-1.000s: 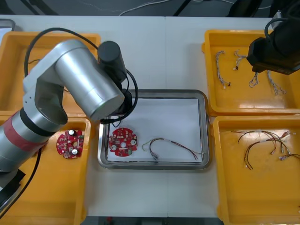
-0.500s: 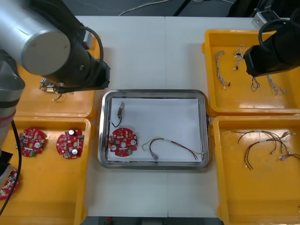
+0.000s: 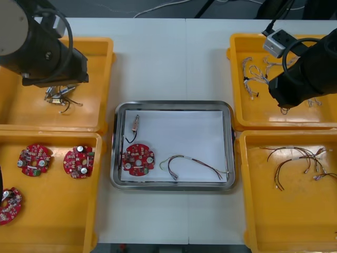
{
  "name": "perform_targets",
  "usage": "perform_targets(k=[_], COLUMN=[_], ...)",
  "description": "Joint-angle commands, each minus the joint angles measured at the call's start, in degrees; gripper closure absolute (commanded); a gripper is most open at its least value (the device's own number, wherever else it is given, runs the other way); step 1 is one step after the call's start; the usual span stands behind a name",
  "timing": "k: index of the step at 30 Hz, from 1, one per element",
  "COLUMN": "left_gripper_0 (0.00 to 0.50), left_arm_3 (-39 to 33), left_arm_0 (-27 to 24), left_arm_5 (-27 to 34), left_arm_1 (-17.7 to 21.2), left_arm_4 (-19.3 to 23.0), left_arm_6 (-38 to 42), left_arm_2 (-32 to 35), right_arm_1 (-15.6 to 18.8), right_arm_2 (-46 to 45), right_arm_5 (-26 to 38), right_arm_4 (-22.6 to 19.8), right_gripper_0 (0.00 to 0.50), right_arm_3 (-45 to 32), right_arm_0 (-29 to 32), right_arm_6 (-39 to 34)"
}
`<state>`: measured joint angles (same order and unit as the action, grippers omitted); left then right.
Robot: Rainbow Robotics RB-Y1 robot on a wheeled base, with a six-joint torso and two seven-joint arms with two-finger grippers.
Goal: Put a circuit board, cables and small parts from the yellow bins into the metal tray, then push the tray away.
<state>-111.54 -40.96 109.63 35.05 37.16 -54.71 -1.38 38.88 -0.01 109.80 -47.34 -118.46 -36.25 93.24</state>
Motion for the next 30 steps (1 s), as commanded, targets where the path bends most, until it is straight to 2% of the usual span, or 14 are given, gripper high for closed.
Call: perform_targets(k=[1, 8, 14, 22, 30], left_gripper_0=[0.000, 0.000, 0.000, 0.000, 0.000], left_arm_3=[1.6, 2.2, 2.3, 2.2, 2.3], left_arm_0=[0.2, 2.6, 4.0, 4.0, 4.0], left_arm_5=[0.4, 0.4, 0.4, 0.4, 0.4], left_arm_1=[2.7, 2.7, 3.8, 3.4, 3.0], left_arm_4=[0.7, -0.1, 0.7, -0.8, -1.2], left_arm_6=[-7.1, -8.2, -9.0, -10.3, -11.0], left_arm_2=[3.7, 6.7, 5.2, 5.5, 6.7], right_arm_1=[0.8, 0.8, -0.1, -2.8, -5.2], right_arm_2=[5.5, 17.4, 25.5, 31.1, 35.4], right_arm_5=[0.2, -0.8, -4.4, -7.3, -13.4], right_arm_4=[2.5, 7.2, 9.4, 9.9, 10.2], right_gripper_0=[0.500, 0.500, 0.500, 0.500, 0.500], right_arm_3=[-4.4, -5.9, -5.9, -4.3, 1.8], right_arm_0=[0.1, -1.5, -3.3, -5.1, -7.2], right_arm_6=[6.3, 13.5, 14.2, 13.9, 15.0])
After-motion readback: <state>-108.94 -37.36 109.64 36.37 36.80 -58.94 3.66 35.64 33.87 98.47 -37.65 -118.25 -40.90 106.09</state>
